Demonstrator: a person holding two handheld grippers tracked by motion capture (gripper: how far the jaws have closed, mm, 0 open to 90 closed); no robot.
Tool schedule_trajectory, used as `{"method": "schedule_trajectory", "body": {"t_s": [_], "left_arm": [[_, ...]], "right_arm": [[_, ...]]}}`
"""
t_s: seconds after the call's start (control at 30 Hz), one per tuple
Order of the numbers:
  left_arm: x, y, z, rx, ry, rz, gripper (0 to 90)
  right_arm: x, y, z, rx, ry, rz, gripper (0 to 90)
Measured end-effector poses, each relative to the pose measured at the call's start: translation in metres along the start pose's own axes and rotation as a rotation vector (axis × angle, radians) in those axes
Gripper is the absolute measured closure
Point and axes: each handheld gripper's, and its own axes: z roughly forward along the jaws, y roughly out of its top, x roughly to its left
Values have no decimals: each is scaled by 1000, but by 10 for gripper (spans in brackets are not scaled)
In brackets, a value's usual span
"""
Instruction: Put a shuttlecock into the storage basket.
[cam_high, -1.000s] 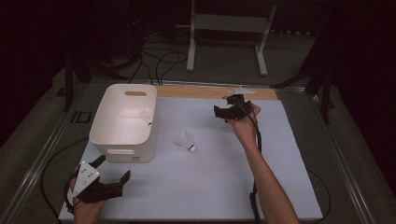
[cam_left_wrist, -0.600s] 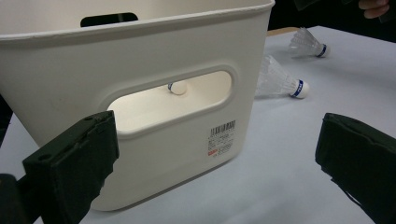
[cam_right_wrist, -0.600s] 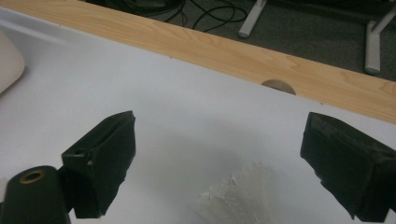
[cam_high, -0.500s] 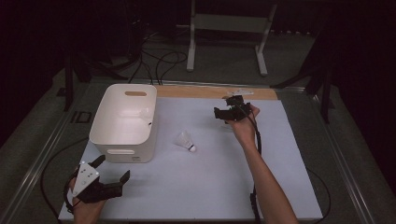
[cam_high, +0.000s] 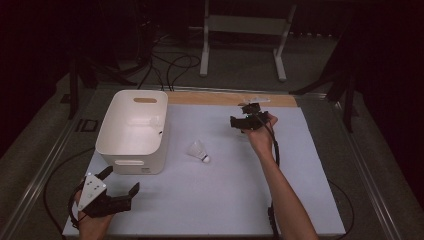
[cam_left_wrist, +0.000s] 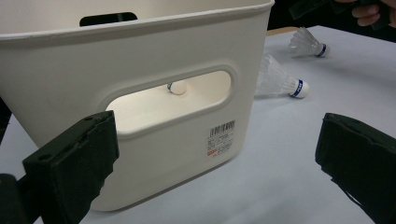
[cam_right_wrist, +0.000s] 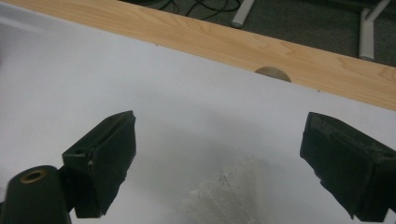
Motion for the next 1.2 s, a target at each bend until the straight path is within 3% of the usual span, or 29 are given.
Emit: {"method": "schedule_trajectory", "body": {"t_s": [0.7, 0.9, 1.2], "left_arm": [[0, 0, -1, -4, 4, -1, 0], [0, 0, -1, -4, 5, 0, 0], [1, 0, -1, -4, 5, 0, 0]], "right_arm": [[-10, -6, 9, 32, -63, -6, 163], [-12, -9, 11, 39, -103, -10, 256], [-11, -13, 15, 54, -113, -19, 369]]}}
